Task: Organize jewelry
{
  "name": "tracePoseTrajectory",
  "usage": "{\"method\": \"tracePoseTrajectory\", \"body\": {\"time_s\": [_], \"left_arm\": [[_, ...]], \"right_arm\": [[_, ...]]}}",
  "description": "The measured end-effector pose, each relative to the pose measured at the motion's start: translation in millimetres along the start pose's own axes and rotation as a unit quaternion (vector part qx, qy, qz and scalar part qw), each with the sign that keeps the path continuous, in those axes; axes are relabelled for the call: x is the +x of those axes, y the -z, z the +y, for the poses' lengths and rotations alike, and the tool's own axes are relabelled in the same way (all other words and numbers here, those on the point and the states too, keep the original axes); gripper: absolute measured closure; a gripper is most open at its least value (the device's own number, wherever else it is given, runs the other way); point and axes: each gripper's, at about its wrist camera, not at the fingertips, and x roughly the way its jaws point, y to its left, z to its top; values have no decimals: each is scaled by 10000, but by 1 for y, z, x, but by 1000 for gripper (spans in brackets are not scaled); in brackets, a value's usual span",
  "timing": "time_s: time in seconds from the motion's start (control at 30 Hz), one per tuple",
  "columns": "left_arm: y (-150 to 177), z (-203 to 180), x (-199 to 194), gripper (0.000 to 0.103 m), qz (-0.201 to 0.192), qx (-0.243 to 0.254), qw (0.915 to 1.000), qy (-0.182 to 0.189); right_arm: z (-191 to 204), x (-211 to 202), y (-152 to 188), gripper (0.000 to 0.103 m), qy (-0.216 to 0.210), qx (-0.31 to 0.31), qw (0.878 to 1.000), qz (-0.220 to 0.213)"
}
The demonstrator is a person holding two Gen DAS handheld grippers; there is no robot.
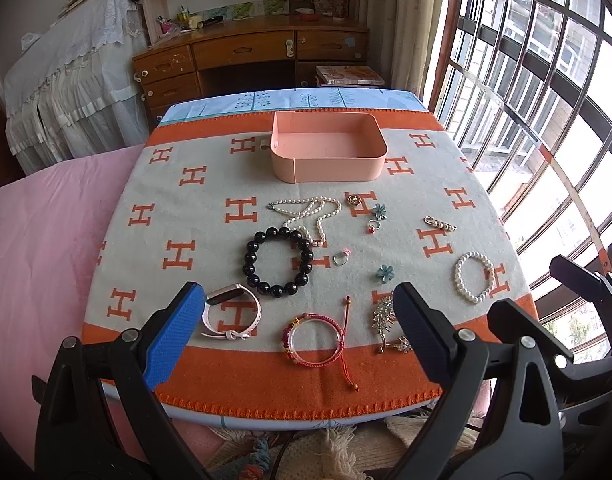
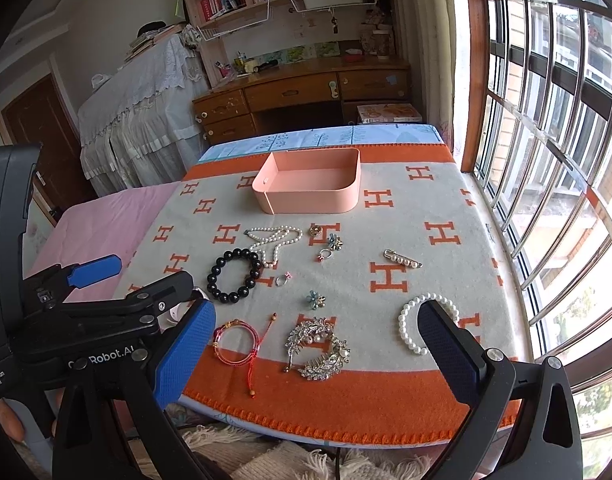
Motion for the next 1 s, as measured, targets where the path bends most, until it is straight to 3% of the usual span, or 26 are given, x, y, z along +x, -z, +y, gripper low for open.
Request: {"method": "tracePoseTrajectory", "body": {"time_s": [1.0], "left_arm": [[3, 5, 11, 9, 161, -41, 9998, 83]], "right_arm": [[2, 8, 2, 1, -66, 22, 9999, 109]]}}
